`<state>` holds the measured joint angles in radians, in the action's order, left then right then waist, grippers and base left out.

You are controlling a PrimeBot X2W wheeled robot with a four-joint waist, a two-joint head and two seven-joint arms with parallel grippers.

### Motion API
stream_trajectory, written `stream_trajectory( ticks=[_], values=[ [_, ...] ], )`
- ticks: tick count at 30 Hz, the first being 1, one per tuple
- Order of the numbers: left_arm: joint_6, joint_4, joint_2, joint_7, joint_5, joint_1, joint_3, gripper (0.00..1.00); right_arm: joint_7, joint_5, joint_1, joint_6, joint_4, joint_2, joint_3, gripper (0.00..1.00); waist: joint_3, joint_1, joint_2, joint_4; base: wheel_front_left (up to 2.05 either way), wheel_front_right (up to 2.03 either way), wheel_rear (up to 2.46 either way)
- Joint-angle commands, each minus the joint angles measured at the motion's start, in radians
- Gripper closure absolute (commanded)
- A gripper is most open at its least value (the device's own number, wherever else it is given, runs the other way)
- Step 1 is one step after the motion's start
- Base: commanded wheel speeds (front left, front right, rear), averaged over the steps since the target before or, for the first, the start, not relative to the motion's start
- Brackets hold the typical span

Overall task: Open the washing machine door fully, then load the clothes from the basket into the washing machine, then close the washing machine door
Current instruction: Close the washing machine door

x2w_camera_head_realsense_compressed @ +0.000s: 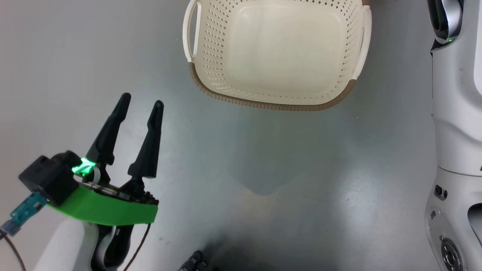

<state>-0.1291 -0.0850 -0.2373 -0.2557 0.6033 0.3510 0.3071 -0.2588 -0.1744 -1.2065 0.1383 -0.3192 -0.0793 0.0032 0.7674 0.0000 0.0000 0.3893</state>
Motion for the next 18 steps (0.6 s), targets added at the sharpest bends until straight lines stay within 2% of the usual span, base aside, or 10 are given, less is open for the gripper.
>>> stream_trajectory(
  ticks=[1,18],
  values=[
    [-0.002,-0.021,-0.042,-0.006,0.006,0.001,-0.037,0.0,-0.003,0.015,-0.007,-0.008,0.03,0.029,0.009,1.0,-0.004,0.0,0.0,-0.003,0.0,0.0,0.0],
    [-0.002,-0.011,-0.041,-0.006,-0.013,-0.048,-0.078,0.0,-0.003,0.151,0.195,-0.008,0.057,0.029,0.086,1.0,-0.122,0.0,0.0,-0.052,0.0,0.0,0.0]
  ],
)
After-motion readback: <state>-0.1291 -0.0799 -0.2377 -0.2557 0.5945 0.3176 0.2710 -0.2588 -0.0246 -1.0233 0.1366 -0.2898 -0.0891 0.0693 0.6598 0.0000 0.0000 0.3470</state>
